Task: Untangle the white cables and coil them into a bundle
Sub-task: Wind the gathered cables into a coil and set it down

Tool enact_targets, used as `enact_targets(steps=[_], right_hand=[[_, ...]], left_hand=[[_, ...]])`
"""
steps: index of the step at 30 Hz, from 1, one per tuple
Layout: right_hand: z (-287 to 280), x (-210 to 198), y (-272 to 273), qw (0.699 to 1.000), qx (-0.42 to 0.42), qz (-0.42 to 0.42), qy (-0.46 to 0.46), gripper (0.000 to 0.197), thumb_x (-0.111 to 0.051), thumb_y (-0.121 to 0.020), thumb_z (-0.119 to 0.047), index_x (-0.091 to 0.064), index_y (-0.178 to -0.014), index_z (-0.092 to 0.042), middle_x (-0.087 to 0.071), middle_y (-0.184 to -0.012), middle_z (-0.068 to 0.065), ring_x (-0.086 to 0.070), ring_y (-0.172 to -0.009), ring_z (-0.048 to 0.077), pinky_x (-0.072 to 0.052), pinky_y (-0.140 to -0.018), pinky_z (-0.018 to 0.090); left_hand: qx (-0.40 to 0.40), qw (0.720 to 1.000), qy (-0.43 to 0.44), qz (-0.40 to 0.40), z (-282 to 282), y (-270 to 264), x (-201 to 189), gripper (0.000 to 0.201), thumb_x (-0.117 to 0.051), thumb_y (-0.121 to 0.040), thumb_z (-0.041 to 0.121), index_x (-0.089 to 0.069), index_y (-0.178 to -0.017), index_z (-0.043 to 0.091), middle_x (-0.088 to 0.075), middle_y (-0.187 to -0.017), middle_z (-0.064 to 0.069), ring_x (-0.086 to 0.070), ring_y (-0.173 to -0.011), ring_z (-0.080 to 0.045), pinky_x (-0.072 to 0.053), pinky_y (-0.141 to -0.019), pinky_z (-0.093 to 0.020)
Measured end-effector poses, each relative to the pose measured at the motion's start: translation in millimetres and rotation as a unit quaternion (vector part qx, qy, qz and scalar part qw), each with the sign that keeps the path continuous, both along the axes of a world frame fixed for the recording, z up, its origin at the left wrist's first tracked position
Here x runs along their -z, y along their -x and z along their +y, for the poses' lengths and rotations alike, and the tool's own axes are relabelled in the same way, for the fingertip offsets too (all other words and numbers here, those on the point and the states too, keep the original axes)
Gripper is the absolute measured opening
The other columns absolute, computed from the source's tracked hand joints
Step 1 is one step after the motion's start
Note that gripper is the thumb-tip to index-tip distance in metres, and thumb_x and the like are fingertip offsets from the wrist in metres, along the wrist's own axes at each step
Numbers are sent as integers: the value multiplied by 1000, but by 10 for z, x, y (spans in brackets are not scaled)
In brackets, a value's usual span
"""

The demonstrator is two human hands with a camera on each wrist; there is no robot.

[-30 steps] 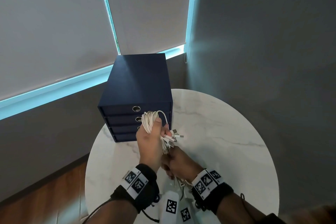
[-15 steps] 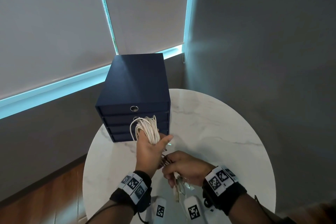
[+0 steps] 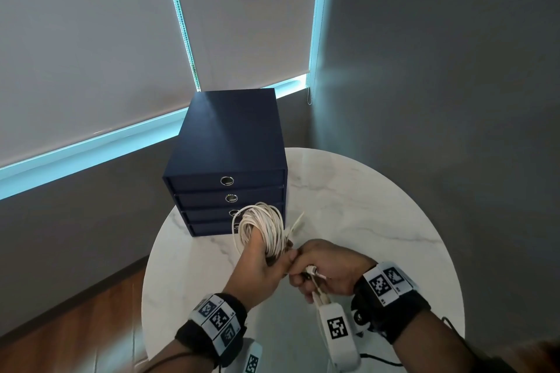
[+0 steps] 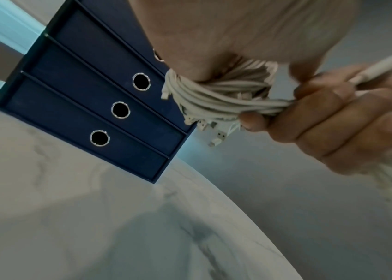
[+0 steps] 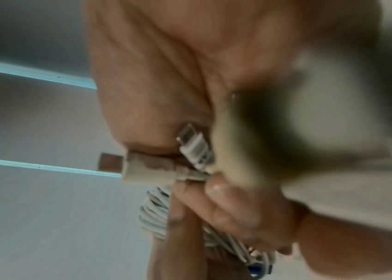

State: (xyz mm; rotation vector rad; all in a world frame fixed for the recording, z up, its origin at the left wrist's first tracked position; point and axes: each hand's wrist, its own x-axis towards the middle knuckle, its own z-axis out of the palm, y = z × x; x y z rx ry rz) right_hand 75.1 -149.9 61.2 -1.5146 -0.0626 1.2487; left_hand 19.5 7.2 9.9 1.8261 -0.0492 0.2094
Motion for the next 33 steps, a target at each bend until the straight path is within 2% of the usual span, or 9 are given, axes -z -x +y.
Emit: enact_targets(steps=[5, 7, 9, 13, 17, 20, 24, 29, 33], right_hand=[[-41, -98, -62, 999, -10, 38, 39, 26, -45, -82, 0, -54, -59, -5, -48, -49, 5, -39, -39, 14, -40, -54, 28], [-25, -81, -56, 998, -14, 53, 38, 30, -48, -81, -1, -61, -55, -7, -48, -56, 7, -40, -40, 13, -42, -54, 28], [8, -56, -38, 997, -10, 60, 38, 23, -50, -80, -2, -60, -58, -5, -47, -61, 11, -42, -41, 15, -42, -53, 26], [59, -63, -7, 998, 3, 63, 29, 26, -51, -89, -19, -60, -69, -6, -55, -67, 12, -49, -47, 18, -46, -53, 26], [22, -144, -85, 999, 13, 50, -16, 50, -58, -89, -58, -63, -87, -9, -62, -76, 15, -54, -55, 22, -50, -56, 30], [-47, -134, -161, 997, 3, -65, -50, 37, -79, -80, -37, -68, -99, -7, -65, -84, 19, -53, -55, 21, -46, -55, 31], [-139, -43, -352, 958, -41, -281, 33, 36, -78, -73, 1, -66, -103, -15, -67, -83, 10, -58, -61, 24, -52, -60, 44], [-238, -1, -559, 884, -33, -451, 114, 34, -73, -83, -16, -63, -113, -29, -62, -97, 1, -62, -78, 12, -50, -72, 32], [-215, 30, -637, 907, -42, -407, 98, 12, -63, -94, -30, -67, -101, -21, -67, -83, 0, -52, -50, 4, -45, -56, 24]], left_hand=[[97, 989, 7, 112, -12, 76, -131, 78, -95, -61, 9, -40, -116, 14, -67, -103, 2, -71, -94, -5, -57, -79, -24], [88, 985, -53, 136, 18, 12, -36, 92, -101, -46, 28, -40, -114, 23, -68, -104, 4, -71, -95, -8, -59, -81, -29], [75, 978, -150, 124, 61, -40, 61, 89, -95, -49, 47, -40, -115, 26, -67, -106, 6, -67, -97, -12, -57, -83, -36], [11, 971, -225, 76, 58, -118, 143, 56, -79, -64, 23, -43, -107, 19, -66, -89, 2, -66, -81, -21, -54, -71, -44], [-18, 986, -129, 102, 27, -171, 119, 33, -64, -73, 16, -43, -95, 29, -68, -66, 0, -69, -61, -16, -57, -59, -41], [2, 994, -73, 78, 4, -211, 32, 16, -66, -77, 8, -59, -82, 22, -67, -67, -2, -69, -68, -24, -55, -61, -40], [11, 986, 46, 157, 2, -241, -60, 19, -67, -74, 1, -71, -89, 13, -73, -74, -7, -69, -66, -25, -55, -64, -40], [-21, 935, 227, 270, -54, -188, -100, 15, -67, -77, 3, -61, -88, -6, -61, -66, -20, -60, -55, -29, -49, -57, -33], [-9, 898, 328, 293, -138, -201, -207, 7, -61, -88, 2, -63, -90, -5, -56, -68, -17, -56, -53, -26, -47, -54, -30]])
